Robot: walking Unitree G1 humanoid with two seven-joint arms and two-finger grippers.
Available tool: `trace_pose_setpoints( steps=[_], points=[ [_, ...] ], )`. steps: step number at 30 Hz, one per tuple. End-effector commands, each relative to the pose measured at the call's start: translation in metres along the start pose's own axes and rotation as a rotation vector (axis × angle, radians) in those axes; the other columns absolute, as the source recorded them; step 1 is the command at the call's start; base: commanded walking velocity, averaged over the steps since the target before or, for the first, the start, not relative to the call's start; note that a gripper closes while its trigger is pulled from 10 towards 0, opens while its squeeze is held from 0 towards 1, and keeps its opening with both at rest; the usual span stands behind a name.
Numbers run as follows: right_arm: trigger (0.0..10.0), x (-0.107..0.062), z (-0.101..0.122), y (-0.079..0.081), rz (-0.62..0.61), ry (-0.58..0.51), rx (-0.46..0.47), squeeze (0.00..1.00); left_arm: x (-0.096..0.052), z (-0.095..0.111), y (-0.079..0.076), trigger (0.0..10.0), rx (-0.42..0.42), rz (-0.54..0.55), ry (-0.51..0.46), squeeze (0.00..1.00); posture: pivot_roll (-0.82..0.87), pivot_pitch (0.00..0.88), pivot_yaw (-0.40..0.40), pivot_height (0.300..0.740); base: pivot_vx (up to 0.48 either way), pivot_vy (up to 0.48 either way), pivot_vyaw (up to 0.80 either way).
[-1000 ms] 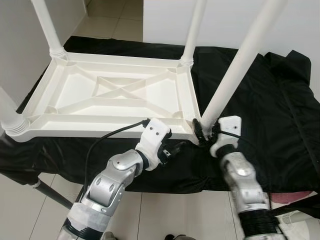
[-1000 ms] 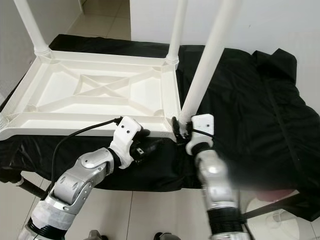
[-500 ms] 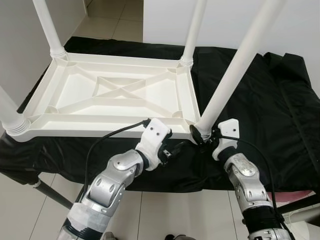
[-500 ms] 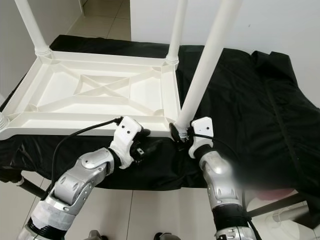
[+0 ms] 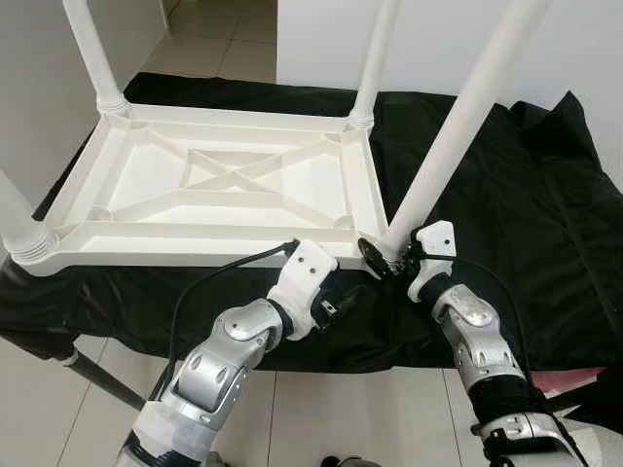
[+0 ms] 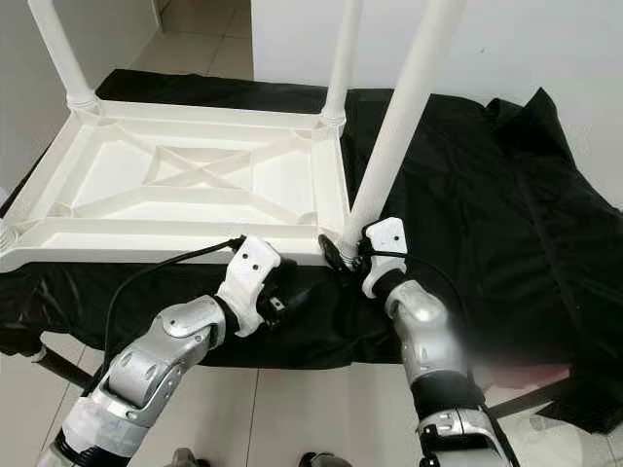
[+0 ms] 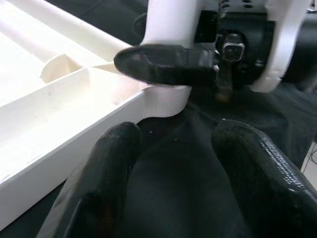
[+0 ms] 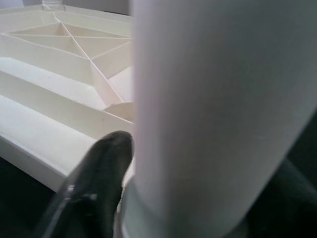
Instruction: Building children table
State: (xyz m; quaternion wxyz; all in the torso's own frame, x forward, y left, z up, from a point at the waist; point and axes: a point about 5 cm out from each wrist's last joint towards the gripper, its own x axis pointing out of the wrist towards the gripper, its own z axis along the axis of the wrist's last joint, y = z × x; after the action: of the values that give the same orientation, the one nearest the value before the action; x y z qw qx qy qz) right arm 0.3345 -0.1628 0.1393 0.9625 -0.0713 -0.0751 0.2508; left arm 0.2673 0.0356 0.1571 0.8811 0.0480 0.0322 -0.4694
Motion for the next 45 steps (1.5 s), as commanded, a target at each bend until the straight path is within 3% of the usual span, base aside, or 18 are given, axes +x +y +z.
trace_pose_setpoints(
  steps=[1, 2, 8, 9, 10, 17, 24, 28, 32, 33, 38, 45],
  points=[
    [2.1, 0.001, -0.003, 0.003, 0.021, 0.007, 0.006, 0.00, 0.000, 0.002, -0.002, 10.0, 0.021, -0.011, -0.009, 0.00, 0.02, 0.112, -0.036, 0.740, 0.000, 0.000, 0.00],
    [0.0, 0.001, -0.004, 0.002, 0.020, 0.003, 0.017, 0.00, 0.000, 0.002, -0.002, 10.0, 0.021, -0.007, -0.009, 0.00, 0.03, 0.115, -0.042, 0.740, 0.000, 0.000, 0.00],
    [0.0, -0.003, -0.011, 0.005, 0.015, 0.013, 0.042, 0.00, -0.002, 0.002, -0.002, 10.0, 0.015, 0.007, -0.011, 0.00, 0.03, 0.118, -0.048, 0.740, 0.000, 0.000, 0.00],
    [1.0, -0.003, -0.012, 0.005, 0.005, 0.023, 0.043, 0.00, -0.002, 0.002, -0.002, 10.0, 0.015, 0.008, -0.011, 0.00, 0.03, 0.118, -0.047, 0.740, 0.000, 0.000, 0.00],
    [10.0, -0.003, -0.013, 0.004, -0.009, 0.032, 0.052, 0.00, -0.002, 0.001, -0.002, 10.0, 0.015, 0.008, -0.011, 0.00, 0.03, 0.118, -0.047, 0.740, 0.000, 0.000, 0.00],
    [10.0, -0.001, -0.013, 0.003, -0.057, 0.032, 0.062, 0.00, -0.002, 0.002, -0.002, 10.0, 0.016, 0.006, -0.012, 0.00, 0.02, 0.113, -0.043, 0.740, 0.000, 0.000, 0.00],
    [10.0, 0.001, -0.015, 0.005, -0.214, 0.069, 0.067, 0.00, -0.001, 0.002, 0.000, 10.0, 0.019, 0.000, -0.014, 0.00, 0.01, 0.107, -0.043, 0.740, 0.000, 0.000, 0.00],
    [10.0, 0.003, -0.004, 0.015, -0.348, 0.022, 0.129, 0.00, -0.001, 0.002, -0.001, 10.0, 0.017, -0.004, -0.013, 0.00, 0.01, 0.101, -0.050, 0.740, 0.000, 0.000, 0.00],
    [10.0, 0.004, -0.003, 0.017, -0.393, 0.030, 0.102, 0.00, -0.001, 0.002, -0.001, 10.0, 0.017, -0.004, -0.013, 0.00, 0.01, 0.100, -0.052, 0.740, 0.000, 0.000, 0.00],
    [10.0, 0.005, -0.004, 0.024, -0.530, 0.061, 0.076, 0.00, -0.001, 0.001, -0.002, 10.0, 0.015, -0.001, -0.014, 0.00, 0.02, 0.096, -0.059, 0.740, 0.000, 0.000, 0.00],
    [10.0, 0.008, -0.001, 0.036, -0.665, 0.040, 0.103, 0.00, -0.001, 0.001, -0.002, 10.0, 0.013, 0.012, -0.018, 0.00, 0.03, 0.092, -0.061, 0.740, 0.000, 0.000, 0.00],
    [10.0, 0.012, 0.005, 0.046, -0.684, 0.011, 0.129, 0.00, -0.002, 0.003, 0.000, 10.0, 0.011, 0.025, -0.027, 0.00, 0.04, 0.102, -0.061, 0.740, 0.000, 0.000, 0.00]
  ],
)
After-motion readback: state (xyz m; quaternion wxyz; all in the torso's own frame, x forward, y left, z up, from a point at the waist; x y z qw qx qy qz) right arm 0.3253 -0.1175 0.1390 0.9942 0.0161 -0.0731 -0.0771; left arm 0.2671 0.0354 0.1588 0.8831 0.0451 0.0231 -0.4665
